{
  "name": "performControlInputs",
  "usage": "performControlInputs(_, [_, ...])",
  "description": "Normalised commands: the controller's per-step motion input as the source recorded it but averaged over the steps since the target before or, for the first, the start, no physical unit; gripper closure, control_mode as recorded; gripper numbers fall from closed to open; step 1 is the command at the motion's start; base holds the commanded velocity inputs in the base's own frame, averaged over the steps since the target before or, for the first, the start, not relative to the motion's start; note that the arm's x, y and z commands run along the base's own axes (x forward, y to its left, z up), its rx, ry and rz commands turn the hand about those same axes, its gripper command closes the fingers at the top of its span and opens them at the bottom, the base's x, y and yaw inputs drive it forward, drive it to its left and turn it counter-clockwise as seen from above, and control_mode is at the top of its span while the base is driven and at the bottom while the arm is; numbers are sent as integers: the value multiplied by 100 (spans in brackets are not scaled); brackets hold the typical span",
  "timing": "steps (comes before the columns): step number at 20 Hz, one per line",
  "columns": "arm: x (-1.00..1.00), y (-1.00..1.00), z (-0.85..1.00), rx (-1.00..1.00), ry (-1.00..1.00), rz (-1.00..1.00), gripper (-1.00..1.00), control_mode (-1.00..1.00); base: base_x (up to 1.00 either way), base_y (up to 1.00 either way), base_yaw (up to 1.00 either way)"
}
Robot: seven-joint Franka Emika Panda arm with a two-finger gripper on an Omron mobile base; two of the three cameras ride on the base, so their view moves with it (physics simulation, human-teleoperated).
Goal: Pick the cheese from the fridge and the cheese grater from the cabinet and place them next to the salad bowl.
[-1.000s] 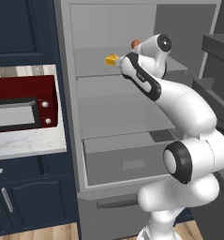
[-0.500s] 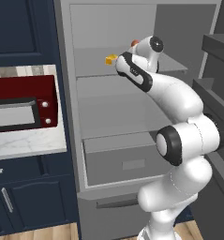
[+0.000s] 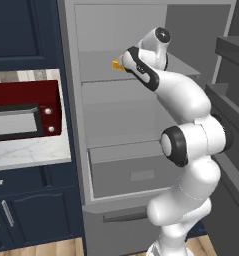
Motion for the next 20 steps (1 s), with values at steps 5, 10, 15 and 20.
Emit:
performControlInputs(5, [5, 2, 0, -1, 0, 0, -100, -100, 0, 0, 0])
performControlInputs(10, [30, 14, -13, 0, 0, 0, -100, -100, 0, 0, 0])
performControlInputs(15, [36, 4, -24, 0, 1, 0, -100, -100, 0, 0, 0])
performControlInputs(20, [55, 6, -16, 0, 2, 0, -100, -100, 0, 0, 0])
